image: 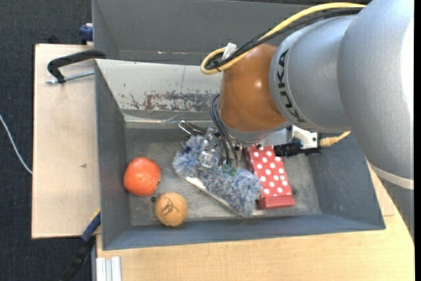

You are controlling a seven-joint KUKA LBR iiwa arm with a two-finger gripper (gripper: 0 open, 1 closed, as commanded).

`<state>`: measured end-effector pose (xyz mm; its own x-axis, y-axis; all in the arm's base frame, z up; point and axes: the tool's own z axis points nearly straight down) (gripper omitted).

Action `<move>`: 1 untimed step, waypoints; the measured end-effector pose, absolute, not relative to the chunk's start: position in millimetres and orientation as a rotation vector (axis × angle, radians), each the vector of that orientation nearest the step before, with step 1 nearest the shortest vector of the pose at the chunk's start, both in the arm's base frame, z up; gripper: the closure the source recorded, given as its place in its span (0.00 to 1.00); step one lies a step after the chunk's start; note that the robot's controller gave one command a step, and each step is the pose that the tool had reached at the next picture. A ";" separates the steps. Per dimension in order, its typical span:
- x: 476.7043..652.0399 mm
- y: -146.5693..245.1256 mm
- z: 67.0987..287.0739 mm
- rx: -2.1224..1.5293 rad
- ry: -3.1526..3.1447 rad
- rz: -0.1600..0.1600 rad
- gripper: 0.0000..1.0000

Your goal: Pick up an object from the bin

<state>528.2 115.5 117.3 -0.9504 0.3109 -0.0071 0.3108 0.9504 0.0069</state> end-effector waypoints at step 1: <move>522.9 116.5 176.1 0.501 3.102 0.000 1.00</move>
Offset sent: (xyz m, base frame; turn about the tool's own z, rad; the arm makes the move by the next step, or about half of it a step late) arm -0.0018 -0.0029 0.0743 0.0045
